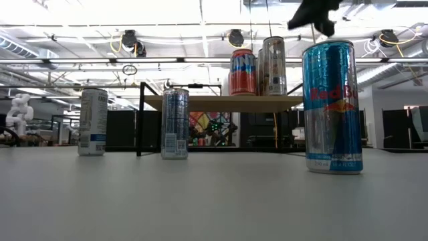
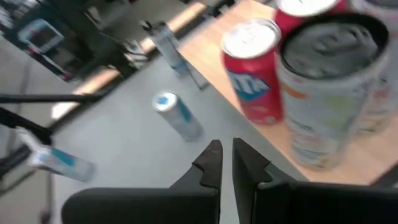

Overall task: Place canned beverage on shelf
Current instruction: Put the middle blue can on the shelf

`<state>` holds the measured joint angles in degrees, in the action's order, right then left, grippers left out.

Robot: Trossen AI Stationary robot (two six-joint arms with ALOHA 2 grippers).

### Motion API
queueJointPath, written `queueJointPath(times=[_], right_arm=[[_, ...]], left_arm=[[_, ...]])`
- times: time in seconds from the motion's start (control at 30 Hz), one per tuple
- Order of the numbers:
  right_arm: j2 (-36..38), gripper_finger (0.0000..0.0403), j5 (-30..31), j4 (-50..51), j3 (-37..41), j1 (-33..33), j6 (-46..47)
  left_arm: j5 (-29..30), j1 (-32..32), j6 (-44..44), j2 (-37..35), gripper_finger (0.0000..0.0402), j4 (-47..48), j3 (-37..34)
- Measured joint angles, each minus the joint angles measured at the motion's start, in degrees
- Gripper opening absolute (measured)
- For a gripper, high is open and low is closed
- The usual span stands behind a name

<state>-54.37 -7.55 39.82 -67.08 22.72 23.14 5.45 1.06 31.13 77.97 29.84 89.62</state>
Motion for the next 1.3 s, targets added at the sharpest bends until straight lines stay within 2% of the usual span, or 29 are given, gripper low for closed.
queueJointPath(times=[0.33, 0.4, 0.6, 0.77, 0.97, 1.2, 1.3], right_arm=[[-1.74, 0.0000, 0.00, 5.76, -9.96, -9.70, 7.67], [-2.24, 0.0000, 0.00, 7.32, -11.26, -11.92, 8.59], [-2.73, 0.0000, 0.01, 12.46, -12.36, -17.96, 9.19], [-3.04, 0.0000, 0.34, 23.43, -12.36, -19.45, 11.34], [-3.10, 0.0000, 8.36, 34.49, -12.36, -19.47, 12.59], [-3.10, 0.0000, 15.82, 36.34, -12.36, -19.46, 7.63], [-3.08, 0.0000, 22.38, 36.80, -12.36, -19.45, 6.01]], left_arm=[[-0.19, -0.60, 0.08, 0.00, 0.0338, 1.30, 0.00], [-2.19, -1.07, 1.12, 0.00, 0.0338, 0.10, 0.00], [-5.20, -3.85, 0.26, -0.04, 0.0338, -1.55, 0.00], [-2.11, -6.63, 0.52, -0.07, 0.0338, 0.32, -1.25], [0.82, -7.94, 3.02, -0.04, 0.0338, 0.63, -4.36], [3.52, -7.93, 7.19, 0.00, 0.0338, 1.80, -6.62], [7.02, -7.89, 7.55, -0.02, 0.0338, 3.68, -6.62]])
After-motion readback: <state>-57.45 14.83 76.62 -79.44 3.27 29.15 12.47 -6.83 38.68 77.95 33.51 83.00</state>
